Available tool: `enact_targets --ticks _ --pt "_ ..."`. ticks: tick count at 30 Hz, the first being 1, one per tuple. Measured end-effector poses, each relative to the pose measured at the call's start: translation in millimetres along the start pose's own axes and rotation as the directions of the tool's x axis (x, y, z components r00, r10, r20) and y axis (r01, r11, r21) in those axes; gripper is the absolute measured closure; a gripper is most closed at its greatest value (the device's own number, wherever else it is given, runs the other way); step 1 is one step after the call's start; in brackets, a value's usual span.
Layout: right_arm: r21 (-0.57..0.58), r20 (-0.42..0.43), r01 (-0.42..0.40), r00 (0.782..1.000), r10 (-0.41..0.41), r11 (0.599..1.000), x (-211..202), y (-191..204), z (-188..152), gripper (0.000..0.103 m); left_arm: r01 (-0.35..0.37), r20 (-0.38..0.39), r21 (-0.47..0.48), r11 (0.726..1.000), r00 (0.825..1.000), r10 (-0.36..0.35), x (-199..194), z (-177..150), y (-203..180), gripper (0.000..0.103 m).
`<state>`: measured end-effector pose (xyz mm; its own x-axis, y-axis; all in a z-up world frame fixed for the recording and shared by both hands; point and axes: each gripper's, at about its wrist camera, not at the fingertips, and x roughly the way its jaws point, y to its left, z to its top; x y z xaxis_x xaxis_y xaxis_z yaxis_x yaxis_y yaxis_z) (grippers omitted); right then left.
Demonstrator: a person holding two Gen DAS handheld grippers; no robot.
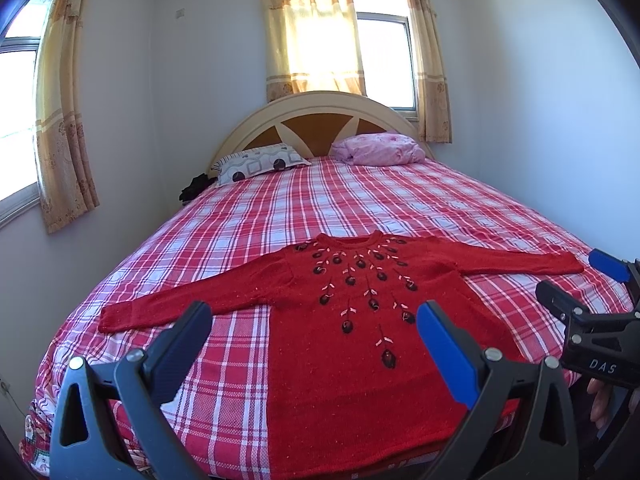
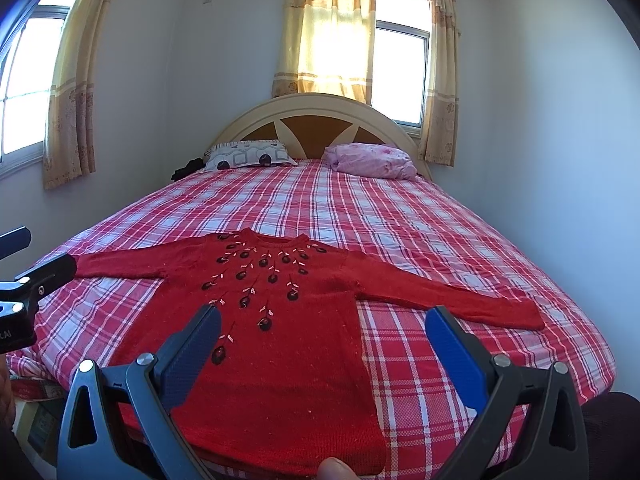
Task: Fold small clothes
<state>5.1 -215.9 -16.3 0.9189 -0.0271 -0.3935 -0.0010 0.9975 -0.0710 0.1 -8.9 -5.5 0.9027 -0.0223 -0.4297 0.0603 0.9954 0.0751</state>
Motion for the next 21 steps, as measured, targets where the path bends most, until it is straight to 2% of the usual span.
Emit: enact_targets --ticks 14,21 --pt "-0.010 -0.020 0.004 1.000 -0.004 1.000 8.5 2.0 -3.7 0.001 0.004 -0.024 0.002 1.000 1.000 -0.004 10.3 -6.5 -0.4 0.000" --pt "0.000 -0.080 0.040 0.996 -0.040 0.999 35.5 -8.6 -14.1 0.001 0.027 -0.085 0.021 0.999 0.996 -0.026 37.6 -19.7 -13.5 0.000"
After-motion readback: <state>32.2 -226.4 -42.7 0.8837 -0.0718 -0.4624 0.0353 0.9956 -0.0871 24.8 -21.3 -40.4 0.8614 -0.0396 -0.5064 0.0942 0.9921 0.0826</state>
